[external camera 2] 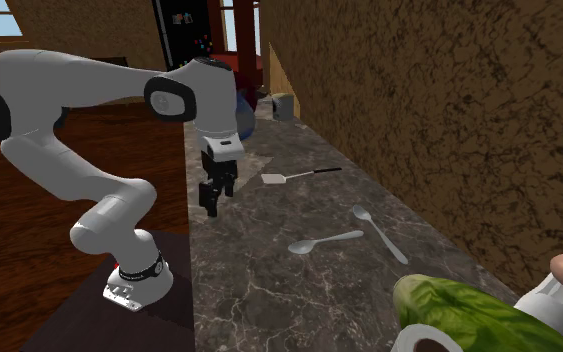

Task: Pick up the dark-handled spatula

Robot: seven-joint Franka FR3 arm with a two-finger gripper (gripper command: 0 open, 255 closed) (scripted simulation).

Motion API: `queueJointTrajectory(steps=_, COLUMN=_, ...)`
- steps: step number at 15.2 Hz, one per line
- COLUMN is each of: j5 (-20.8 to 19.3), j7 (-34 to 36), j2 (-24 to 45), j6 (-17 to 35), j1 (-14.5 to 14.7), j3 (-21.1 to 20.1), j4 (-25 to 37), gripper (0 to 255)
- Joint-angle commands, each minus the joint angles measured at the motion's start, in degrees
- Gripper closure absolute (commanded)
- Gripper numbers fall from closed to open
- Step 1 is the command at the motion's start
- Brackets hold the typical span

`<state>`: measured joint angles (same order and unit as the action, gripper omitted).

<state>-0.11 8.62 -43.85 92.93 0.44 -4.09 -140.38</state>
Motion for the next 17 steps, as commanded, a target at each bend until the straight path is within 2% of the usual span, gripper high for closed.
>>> queueJointTrajectory(steps=1, j5=0.0, j7=0.0, j2=0.0, j6=0.0, j1=0.0, j3=0.0, j4=0.0, gripper=0)
queueJointTrajectory(steps=9, j5=2.5, j7=-1.9, j2=13.9, j6=7.5, j1=4.2, j3=-4.2, j4=8.8, gripper=0)
queueJointTrajectory(steps=17, j5=3.0, j7=-3.5, j2=27.1, j6=11.8, j1=7.6, j3=-8.6, j4=20.2, gripper=0)
